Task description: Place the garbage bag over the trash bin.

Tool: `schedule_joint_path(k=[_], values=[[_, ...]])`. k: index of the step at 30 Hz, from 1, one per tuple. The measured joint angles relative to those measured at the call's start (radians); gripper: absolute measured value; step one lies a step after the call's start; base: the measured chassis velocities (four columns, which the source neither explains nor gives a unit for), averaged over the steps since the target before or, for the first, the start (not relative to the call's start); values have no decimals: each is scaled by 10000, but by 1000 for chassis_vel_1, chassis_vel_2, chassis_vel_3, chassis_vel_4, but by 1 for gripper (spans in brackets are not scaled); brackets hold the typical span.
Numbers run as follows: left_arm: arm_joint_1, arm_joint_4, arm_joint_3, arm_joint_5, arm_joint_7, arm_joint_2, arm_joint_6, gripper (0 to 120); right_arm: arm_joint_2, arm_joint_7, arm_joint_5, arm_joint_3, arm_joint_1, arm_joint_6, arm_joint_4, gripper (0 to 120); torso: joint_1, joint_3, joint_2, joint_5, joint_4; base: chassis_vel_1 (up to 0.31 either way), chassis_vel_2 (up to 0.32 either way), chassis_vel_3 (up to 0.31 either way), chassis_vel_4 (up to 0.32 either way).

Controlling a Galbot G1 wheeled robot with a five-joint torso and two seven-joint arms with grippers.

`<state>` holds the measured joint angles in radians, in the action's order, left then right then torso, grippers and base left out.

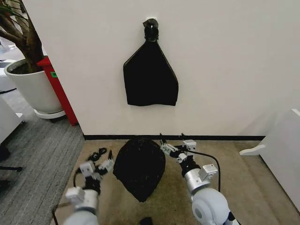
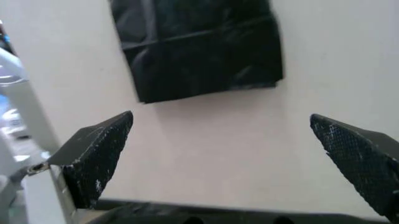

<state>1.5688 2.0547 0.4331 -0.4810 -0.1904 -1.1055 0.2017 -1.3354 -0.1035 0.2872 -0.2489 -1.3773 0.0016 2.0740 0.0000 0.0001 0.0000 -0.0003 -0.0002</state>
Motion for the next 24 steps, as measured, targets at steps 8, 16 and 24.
schedule_joint_path(k=[8,16,24], values=[[-525,-805,54,40,1164,556,1278,99,-221,359,-831,-730,-48,1136,-874,100,0,0,0,0,1,0,0,0,0],[-616,-944,23,-25,1240,412,1462,98,-499,118,-836,-697,-212,1138,-1022,100,0,0,0,0,2,0,0,0,0],[-603,-945,18,-24,1220,393,1460,98,-505,96,-838,-685,-222,1100,-1021,100,0,-1,0,2,2,0,0,0,0]])
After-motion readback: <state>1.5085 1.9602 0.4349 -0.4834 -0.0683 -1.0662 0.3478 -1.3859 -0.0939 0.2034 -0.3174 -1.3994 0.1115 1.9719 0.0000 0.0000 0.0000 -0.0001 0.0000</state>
